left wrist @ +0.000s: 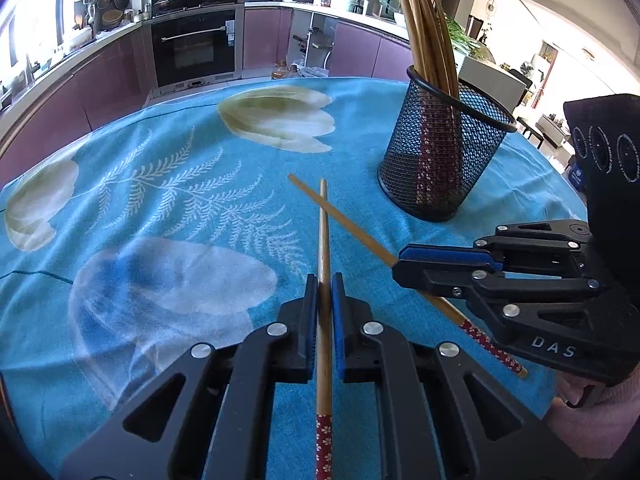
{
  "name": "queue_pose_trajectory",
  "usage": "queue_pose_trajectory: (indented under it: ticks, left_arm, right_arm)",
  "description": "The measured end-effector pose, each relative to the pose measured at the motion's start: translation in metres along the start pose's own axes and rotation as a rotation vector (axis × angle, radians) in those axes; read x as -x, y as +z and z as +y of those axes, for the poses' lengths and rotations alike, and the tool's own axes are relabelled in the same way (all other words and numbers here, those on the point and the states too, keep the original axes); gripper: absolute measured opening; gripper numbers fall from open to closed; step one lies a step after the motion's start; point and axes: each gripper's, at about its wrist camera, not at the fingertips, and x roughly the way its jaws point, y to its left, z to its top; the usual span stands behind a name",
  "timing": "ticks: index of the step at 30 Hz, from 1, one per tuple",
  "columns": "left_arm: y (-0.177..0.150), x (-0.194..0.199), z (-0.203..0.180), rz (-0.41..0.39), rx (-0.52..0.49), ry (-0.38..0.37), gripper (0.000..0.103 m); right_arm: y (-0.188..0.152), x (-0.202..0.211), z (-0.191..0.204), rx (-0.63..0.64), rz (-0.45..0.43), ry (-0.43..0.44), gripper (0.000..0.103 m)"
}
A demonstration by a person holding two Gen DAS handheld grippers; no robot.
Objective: Organize utensils
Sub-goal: 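Close the left gripper on one chopstick while the right gripper grasps the other, then lift both held chopsticks upright beside the black mesh cup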
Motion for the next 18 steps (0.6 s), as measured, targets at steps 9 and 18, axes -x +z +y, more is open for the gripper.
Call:
queue_pose_trajectory:
  ticks: [9, 18]
  left_arm:
    - [-0.0024, -0.0066, -0.0021, 0.033, -0.020, -0.008, 0.008]
    - [-0.0005, -0.0081, -0.0064, 0.026, -0.035, 0.016, 0.008]
  right_arm:
    - [-0.0042, -0.0061, 0.0020, 0.036, 0.031, -0.022, 0.011]
    - [-0.0053, -0.0079, 0.0011, 0.036, 0.014, -0.036, 0.006]
